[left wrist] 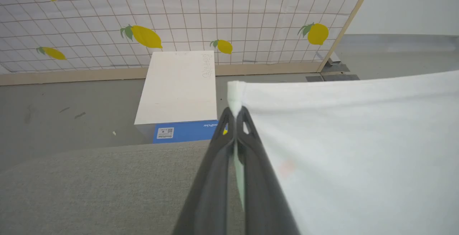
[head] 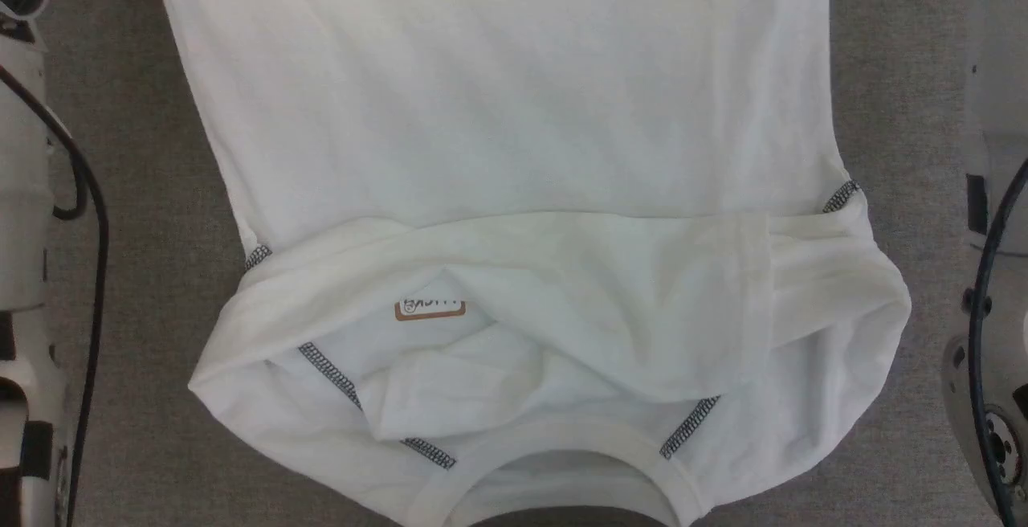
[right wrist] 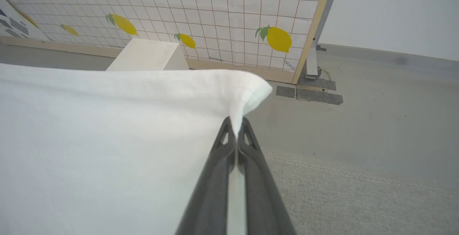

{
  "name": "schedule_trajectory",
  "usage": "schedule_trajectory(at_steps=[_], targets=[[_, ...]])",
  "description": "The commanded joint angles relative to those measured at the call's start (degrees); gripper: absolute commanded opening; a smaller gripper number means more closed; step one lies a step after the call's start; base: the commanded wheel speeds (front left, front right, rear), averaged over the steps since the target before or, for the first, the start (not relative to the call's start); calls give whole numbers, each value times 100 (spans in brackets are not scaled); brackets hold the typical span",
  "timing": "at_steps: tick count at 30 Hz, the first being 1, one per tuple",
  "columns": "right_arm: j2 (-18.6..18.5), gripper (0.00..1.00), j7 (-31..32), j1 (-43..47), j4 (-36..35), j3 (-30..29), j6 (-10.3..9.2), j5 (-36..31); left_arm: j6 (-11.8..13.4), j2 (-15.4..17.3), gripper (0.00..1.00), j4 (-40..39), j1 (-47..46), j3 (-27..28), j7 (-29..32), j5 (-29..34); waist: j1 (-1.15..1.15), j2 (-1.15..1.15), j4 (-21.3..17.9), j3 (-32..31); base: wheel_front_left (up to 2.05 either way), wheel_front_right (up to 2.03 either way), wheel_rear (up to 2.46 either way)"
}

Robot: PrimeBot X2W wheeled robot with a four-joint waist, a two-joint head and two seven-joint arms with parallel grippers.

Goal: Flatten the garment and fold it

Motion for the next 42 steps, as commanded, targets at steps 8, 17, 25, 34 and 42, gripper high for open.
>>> schedule_trajectory(at_steps=[8, 17, 25, 34, 42], targets=[[-436, 0, -46, 1531, -745, 395, -8, 1272, -339, -164, 0, -319, 1339, -117, -443, -616, 0, 0, 139, -1227, 0, 0, 0], [-532, 0, 364, 3888, -1954, 247, -8, 2182, -200, -95, 0, -1442, 3390, -49, -573, -1066, 0, 0, 30, -2291, 0, 0, 0], [-347, 0, 481, 5364, -2592, -179, -8, 2340, 244, -283, 0, -2507, 5179, 164, -723, -1434, 0, 0, 22, -2829, 0, 0, 0], [-105, 0, 579, 6493, -2948, -644, -8, 2363, 534, -578, 0, -3026, 6496, 178, -766, -1775, 0, 0, 94, -3138, 0, 0, 0], [34, 0, 713, 7275, -3015, -776, -8, 2342, 891, -641, 0, -3096, 7316, 183, -718, -1805, 0, 0, 33, -3243, 0, 0, 0]])
